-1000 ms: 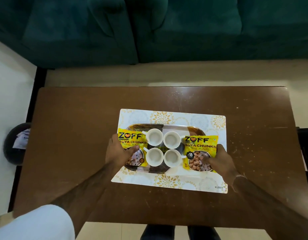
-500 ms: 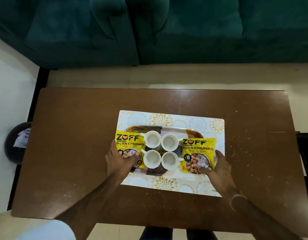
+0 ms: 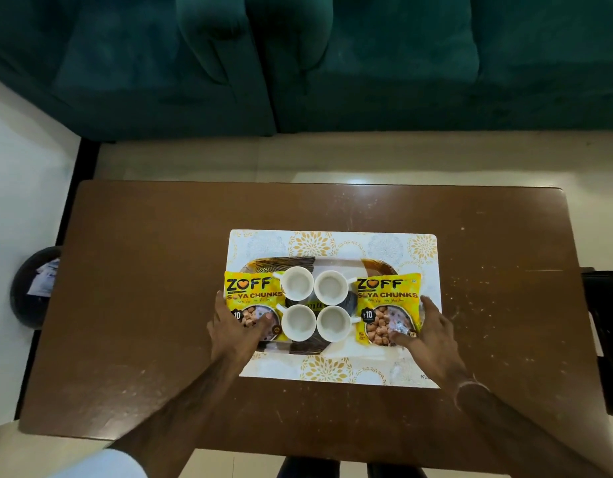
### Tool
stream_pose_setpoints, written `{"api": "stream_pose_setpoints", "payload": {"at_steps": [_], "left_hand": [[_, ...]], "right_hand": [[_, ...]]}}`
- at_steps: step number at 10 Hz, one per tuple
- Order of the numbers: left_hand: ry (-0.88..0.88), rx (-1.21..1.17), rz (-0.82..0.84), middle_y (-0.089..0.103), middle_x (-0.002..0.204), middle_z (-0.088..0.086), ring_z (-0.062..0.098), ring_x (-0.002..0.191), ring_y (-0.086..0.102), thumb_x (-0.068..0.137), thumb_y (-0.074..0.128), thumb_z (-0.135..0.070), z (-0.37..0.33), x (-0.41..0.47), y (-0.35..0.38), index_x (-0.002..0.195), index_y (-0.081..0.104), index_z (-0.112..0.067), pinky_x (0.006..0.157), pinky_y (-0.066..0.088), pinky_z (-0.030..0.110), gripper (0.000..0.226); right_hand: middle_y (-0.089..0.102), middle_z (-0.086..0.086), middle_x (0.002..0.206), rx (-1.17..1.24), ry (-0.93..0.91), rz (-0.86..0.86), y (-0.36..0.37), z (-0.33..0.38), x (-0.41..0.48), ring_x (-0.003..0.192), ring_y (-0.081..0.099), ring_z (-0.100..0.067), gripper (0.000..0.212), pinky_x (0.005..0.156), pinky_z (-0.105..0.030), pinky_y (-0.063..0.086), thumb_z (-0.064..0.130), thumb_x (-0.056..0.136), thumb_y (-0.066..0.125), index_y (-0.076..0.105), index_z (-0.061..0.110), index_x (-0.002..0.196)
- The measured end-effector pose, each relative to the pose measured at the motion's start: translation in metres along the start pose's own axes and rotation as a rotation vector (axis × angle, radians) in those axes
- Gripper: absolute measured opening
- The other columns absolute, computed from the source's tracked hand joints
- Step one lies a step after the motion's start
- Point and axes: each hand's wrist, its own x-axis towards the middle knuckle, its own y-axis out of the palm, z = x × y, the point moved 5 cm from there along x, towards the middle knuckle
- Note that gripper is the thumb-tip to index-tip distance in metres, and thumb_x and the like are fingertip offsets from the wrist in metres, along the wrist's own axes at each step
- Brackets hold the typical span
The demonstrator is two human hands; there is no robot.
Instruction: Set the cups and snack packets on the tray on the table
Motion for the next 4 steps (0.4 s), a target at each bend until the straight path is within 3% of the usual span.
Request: {"api": "stream_pose_setpoints", "payload": {"at_steps": [2, 4], "left_hand": [[-0.018, 0.059, 0.024, 0.028, 0.160, 0.015, 0.039, 0.145, 0.027, 0.069, 0.084, -0.046, -0.020, 0.009, -0.018, 0.158, 0.008, -0.015, 0.114, 0.031, 0.051, 0.120], [0.169, 0.181, 0.065, 0.022, 0.163, 0.008, 0.033, 0.148, 0.021, 0.074, 0.077, -0.052, -0.103, 0.017, -0.054, 0.157, 0.013, -0.019, 0.114, 0.025, 0.044, 0.111]], "right_hand": [[0.029, -0.009, 0.161, -0.103, -0.019, 0.017, -0.026, 0.031, 0.003, 0.144, 0.028, -0.036, 0.100, 0.114, -0.058, 0.025, 0.051, 0.080, 0.073, 0.018, 0.019, 0.156], [0.010, -0.004, 0.167, -0.244, -0.183, -0.011, -0.078, 0.109, 0.008, 0.148, 0.022, -0.034, 0.097, 0.116, -0.054, 0.026, 0.065, 0.083, 0.061, 0.017, 0.020, 0.157]]}}
